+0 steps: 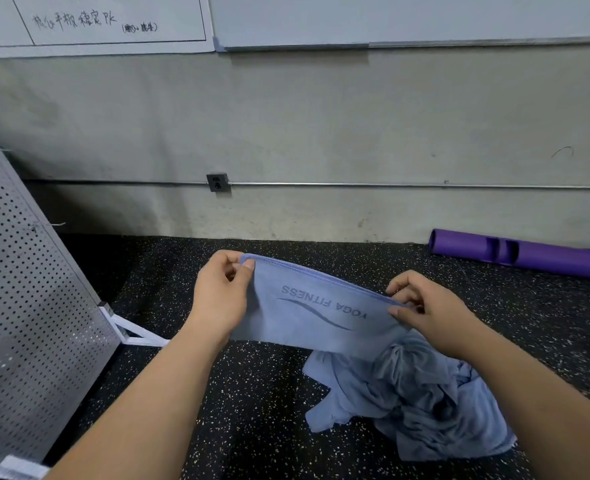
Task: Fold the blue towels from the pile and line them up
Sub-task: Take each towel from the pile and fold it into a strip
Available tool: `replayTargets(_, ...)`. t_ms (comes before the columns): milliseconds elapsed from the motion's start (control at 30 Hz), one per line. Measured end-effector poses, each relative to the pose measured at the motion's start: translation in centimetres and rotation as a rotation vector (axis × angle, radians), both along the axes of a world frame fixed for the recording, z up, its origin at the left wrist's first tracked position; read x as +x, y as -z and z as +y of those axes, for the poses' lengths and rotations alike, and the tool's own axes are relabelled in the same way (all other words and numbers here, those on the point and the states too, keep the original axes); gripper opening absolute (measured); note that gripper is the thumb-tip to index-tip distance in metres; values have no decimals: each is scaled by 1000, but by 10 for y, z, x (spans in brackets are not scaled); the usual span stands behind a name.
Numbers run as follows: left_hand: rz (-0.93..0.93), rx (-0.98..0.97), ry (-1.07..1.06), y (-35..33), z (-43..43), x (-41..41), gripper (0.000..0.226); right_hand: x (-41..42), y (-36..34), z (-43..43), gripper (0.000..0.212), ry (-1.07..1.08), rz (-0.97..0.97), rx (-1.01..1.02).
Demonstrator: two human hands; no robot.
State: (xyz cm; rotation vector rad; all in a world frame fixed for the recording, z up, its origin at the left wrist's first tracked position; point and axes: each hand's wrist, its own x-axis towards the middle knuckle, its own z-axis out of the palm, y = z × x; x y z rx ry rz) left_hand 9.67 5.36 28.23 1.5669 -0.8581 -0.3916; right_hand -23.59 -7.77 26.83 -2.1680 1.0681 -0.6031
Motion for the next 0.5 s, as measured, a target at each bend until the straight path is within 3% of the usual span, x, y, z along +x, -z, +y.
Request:
replayTargets(267, 104, 65, -69, 5, -4, -1, 11, 10, 1, 8, 18, 122, -109, -134)
replayTargets(500, 30, 86, -67, -15, 0, -34, 26, 20, -32, 34, 12, 114, -227, -342)
